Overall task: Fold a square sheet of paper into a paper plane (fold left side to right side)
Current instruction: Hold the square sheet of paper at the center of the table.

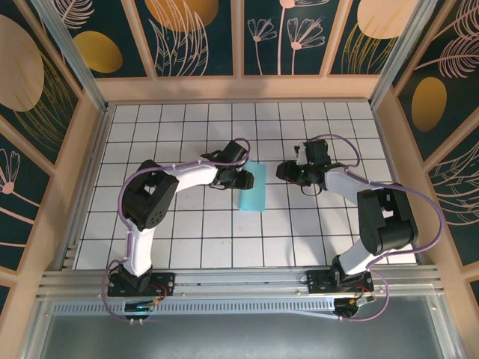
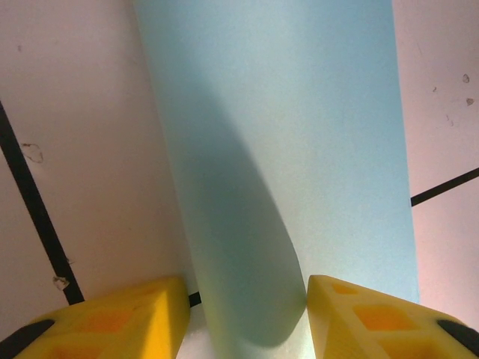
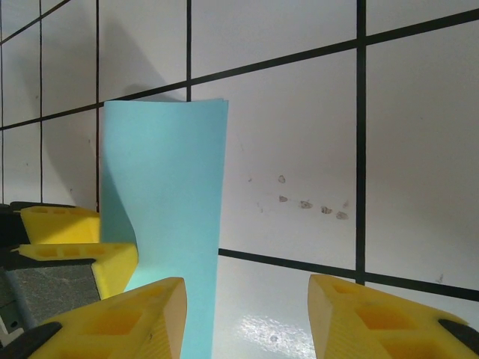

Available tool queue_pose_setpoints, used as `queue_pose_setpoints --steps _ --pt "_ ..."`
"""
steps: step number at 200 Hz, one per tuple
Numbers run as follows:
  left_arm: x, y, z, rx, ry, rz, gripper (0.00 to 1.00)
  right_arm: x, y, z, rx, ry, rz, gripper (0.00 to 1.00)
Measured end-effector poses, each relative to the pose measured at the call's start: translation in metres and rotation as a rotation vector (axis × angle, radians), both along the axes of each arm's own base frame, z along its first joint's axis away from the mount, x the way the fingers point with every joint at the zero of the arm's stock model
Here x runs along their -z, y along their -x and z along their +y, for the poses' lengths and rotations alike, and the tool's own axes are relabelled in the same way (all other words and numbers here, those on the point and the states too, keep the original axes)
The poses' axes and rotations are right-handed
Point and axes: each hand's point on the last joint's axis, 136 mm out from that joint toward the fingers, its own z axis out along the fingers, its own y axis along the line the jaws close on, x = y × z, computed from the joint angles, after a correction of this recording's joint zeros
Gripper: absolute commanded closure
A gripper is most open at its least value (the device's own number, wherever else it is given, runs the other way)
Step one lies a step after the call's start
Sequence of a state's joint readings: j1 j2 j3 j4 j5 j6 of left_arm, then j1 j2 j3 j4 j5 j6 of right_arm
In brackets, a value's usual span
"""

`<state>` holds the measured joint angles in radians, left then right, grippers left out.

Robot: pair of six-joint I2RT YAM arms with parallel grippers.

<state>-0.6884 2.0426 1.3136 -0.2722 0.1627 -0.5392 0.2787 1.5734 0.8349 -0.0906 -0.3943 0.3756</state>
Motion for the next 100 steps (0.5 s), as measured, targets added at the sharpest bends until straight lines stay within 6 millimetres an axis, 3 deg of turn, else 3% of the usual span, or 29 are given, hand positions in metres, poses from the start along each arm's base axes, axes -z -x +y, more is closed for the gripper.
queue_pose_setpoints --steps 100 --pt "-0.0006 -0.0009 0.0011 -0.017 -0.006 -0.009 0.53 -0.0009 0.0007 0.0035 -0.01 -0.005 -0.004 0.54"
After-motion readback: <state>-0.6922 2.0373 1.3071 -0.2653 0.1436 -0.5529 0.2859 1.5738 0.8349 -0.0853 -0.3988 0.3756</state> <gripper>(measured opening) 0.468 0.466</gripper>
